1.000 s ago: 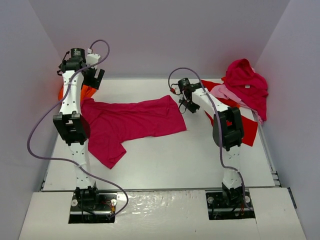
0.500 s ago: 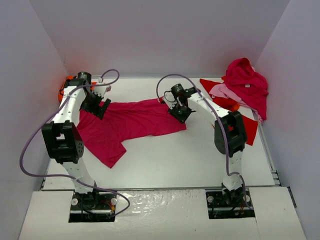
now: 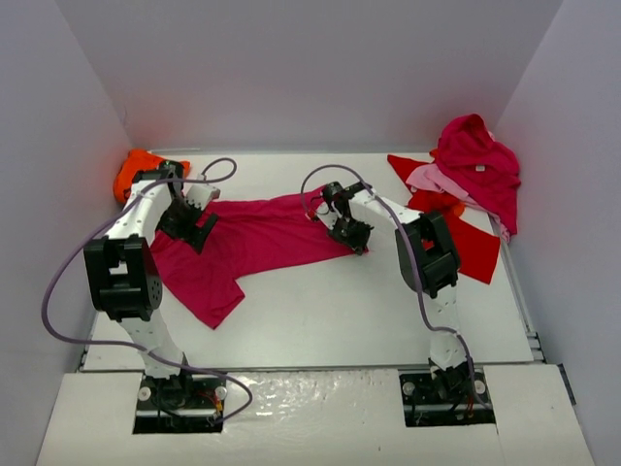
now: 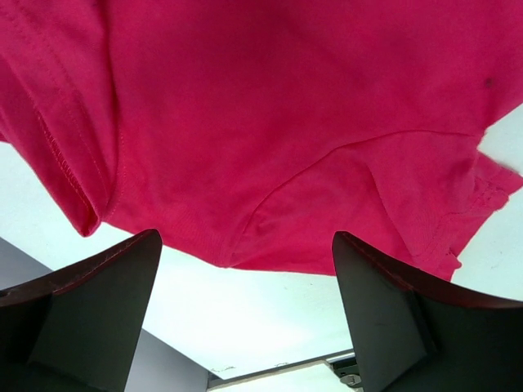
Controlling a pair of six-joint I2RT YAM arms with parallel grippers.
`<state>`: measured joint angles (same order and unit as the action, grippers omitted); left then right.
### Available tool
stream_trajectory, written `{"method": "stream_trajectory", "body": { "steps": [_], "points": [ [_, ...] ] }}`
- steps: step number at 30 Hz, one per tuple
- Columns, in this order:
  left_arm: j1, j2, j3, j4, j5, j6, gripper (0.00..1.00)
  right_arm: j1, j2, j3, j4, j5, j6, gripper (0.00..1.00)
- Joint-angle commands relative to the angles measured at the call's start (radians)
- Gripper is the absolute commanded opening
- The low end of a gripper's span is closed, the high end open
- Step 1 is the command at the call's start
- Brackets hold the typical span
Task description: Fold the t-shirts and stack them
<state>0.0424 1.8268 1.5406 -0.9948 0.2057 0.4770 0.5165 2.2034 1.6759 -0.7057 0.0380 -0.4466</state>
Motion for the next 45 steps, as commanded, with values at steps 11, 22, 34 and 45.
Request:
{"method": "stream_trajectory", "body": {
  "steps": [11,22,34,45],
  "points": [
    [-0.032,0.024,0.019,-0.035,0.016,0.056,0.83,-0.153,-0.193,-0.544,-0.105,0.206,-0.095,0.18],
    [-0.095,0.018,-0.006,0.038,-0.108,0.111,0.83,-0.172,-0.364,-0.304,-0.125,0.287,-0.085,0.37],
    [-0.082,0.079,-0.028,0.212,-0.391,0.068,0.83,-0.176,-0.363,-0.159,-0.123,0.27,-0.091,0.36],
    [0.003,0.206,0.113,0.117,-0.301,0.096,0.21,-0.175,-0.353,-0.172,-0.099,0.225,-0.085,0.35]
  ]
}}
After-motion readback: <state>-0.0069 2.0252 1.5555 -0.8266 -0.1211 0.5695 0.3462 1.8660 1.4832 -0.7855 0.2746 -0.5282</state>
